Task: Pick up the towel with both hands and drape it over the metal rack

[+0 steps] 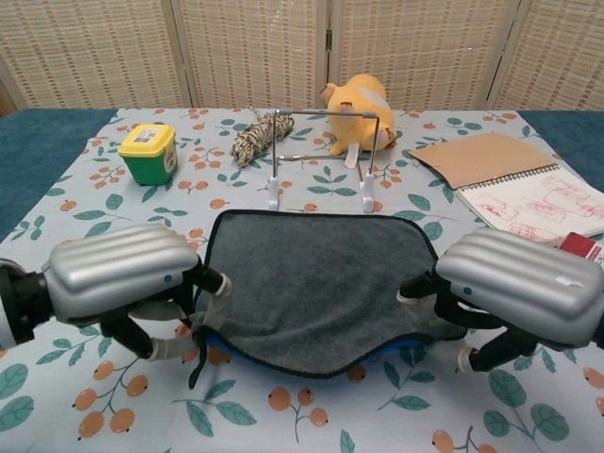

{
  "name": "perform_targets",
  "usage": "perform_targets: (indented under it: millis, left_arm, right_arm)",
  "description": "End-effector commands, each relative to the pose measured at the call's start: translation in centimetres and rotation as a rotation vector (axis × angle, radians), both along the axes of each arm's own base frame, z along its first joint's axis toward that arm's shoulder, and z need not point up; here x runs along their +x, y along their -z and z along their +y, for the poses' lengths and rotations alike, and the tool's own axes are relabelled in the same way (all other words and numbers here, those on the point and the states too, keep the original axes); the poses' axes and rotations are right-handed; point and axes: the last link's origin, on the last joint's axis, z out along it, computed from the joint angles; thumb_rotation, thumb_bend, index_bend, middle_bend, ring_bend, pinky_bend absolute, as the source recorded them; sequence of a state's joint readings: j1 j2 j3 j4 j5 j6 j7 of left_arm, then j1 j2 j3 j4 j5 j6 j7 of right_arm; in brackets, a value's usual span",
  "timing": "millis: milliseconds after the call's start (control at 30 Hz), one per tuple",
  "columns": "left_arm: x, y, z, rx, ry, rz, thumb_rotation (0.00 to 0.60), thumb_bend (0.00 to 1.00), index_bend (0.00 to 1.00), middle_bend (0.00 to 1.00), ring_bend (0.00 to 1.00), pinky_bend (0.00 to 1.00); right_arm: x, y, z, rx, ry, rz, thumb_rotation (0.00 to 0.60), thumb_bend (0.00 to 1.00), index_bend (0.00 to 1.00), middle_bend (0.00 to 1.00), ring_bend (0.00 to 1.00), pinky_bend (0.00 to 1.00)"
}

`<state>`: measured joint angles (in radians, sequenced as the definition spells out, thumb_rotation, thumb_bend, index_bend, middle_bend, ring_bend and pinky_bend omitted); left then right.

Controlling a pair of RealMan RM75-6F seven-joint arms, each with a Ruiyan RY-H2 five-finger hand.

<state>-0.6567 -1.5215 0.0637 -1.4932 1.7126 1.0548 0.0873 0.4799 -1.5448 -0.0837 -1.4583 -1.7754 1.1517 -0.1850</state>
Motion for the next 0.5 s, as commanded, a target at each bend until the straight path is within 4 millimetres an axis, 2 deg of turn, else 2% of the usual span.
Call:
perform_targets:
  millis: [33,200,500]
  left_arm:
    - [1.6,-1.4,1.5,0.016,-0.011,-0.053,0.6,0.37,0.54,1.0,0.92,1.0]
    - [4.1,-3.6,3.9,0.049,-0.021,-0.118,0.6,0.37,0.54,1.0,0.92,1.0]
    - [7.5,-6.5,8.2,0.101,-0.087,-0.205,0.6,0.37,0.53,1.0,0.92,1.0]
  right_arm:
    - [0.6,-1.1,-0.5,-0.032,-0.003,-0.025,0.6,0.43,0.64,0.95,0.92,1.0]
    - [1.7,-3.1,-2.0,-0.101,0.0,-0.061,0.6,0.43,0.64,0.95,0.92,1.0]
    - [3.8,-7.0,-6.1,-0.234,0.021,-0.12,0.6,0.43,0.64,0.95,0.92,1.0]
